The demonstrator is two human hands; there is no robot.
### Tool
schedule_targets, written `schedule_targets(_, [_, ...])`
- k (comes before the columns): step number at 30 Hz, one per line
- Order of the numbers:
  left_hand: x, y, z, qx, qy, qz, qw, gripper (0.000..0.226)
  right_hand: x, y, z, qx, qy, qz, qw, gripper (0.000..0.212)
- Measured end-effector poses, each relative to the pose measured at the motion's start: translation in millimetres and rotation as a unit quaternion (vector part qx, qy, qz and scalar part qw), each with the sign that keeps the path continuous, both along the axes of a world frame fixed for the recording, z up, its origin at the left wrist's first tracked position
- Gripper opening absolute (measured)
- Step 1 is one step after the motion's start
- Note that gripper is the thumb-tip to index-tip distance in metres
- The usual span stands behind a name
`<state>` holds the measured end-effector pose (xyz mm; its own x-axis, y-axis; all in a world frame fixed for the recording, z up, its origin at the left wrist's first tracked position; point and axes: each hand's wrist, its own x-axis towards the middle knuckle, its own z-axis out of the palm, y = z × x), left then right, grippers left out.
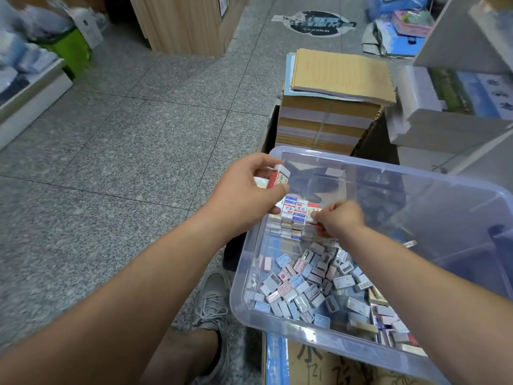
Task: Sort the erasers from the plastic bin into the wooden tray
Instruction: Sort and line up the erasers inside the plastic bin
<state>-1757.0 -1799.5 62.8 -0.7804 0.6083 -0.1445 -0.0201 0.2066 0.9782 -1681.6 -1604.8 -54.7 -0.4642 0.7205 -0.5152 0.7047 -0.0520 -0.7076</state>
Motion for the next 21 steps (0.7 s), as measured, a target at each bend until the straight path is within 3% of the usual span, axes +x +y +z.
schedule_targets(11, [2,3,0,-0.008,0.020,0.007,1.000,0.037,11,4,4,0.009,0.001,0.077,0.997,0.015])
schedule_targets(15, [5,3,3,-0.011,0.026,0.012,1.000,0.033,15,4,28,0.016,-0.015,0.130,0.991,0.021])
schedule_targets(17, [8,4,4,-0.017,0.042,0.013,0.999,0.027,20,-2,53,0.013,0.048,0.157,0.986,0.021])
schedule_targets(21, [15,9,3,-0.032,0.090,0.005,0.995,0.020,31,-25,108,-0.217,0.257,0.140,0.931,0.023])
